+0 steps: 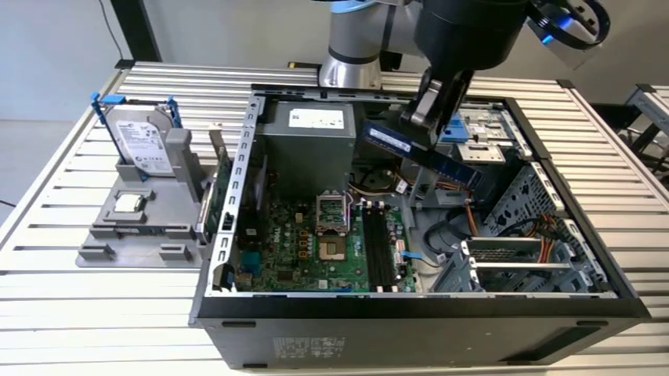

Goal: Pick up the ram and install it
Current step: 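Insert the ram into the slot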

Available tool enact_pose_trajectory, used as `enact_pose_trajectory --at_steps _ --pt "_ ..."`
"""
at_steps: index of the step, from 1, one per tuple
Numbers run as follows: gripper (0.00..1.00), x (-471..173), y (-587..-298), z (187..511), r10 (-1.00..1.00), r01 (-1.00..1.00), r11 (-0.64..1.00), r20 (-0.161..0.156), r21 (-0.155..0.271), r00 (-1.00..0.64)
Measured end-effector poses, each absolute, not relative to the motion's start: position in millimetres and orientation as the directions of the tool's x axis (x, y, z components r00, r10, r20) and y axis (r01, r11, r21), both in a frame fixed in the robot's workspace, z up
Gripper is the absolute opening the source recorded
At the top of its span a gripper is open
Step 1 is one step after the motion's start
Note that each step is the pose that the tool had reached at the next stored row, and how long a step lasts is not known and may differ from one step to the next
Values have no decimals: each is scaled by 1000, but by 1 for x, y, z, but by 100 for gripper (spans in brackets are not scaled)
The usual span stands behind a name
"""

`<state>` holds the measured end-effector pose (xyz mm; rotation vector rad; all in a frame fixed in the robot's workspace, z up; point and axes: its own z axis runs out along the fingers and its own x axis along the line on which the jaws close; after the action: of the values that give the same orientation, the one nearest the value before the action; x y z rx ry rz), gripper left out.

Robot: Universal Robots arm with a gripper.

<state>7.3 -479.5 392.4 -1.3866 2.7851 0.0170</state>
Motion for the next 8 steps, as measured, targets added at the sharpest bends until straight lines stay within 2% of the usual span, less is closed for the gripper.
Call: enact_pose_trajectory --at_steps 8 --pt "0 7 -479 394 -731 -731 682 -32 -4 -681"
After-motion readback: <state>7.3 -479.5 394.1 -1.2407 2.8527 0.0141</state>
